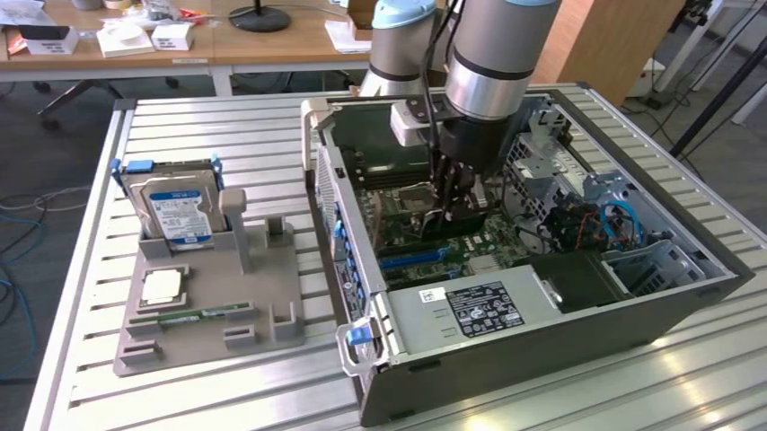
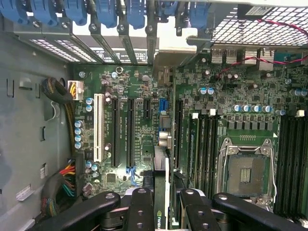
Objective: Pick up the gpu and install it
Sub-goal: 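Insert the gpu into the slot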
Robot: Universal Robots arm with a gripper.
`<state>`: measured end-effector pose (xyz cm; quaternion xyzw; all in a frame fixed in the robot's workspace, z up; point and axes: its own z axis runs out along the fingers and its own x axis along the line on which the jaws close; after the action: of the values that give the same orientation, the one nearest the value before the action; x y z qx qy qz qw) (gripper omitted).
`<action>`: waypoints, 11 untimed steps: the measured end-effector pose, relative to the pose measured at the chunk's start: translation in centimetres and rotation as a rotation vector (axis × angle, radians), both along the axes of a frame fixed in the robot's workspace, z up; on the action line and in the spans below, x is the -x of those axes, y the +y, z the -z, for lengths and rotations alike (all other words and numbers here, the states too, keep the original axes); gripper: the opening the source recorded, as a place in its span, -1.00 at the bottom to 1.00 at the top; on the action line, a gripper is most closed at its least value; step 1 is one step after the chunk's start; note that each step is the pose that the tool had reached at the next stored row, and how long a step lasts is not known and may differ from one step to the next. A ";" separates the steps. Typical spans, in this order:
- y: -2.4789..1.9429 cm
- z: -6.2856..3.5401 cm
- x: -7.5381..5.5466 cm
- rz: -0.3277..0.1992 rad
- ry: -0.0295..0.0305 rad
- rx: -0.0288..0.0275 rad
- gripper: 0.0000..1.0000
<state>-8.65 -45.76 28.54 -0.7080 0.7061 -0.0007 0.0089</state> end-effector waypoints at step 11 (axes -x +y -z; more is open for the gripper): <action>-0.01 0.45 0.1 0.000 0.0000 0.0000 -0.48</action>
<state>-8.72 -45.77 28.09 -0.7081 0.7061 -0.0007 0.0089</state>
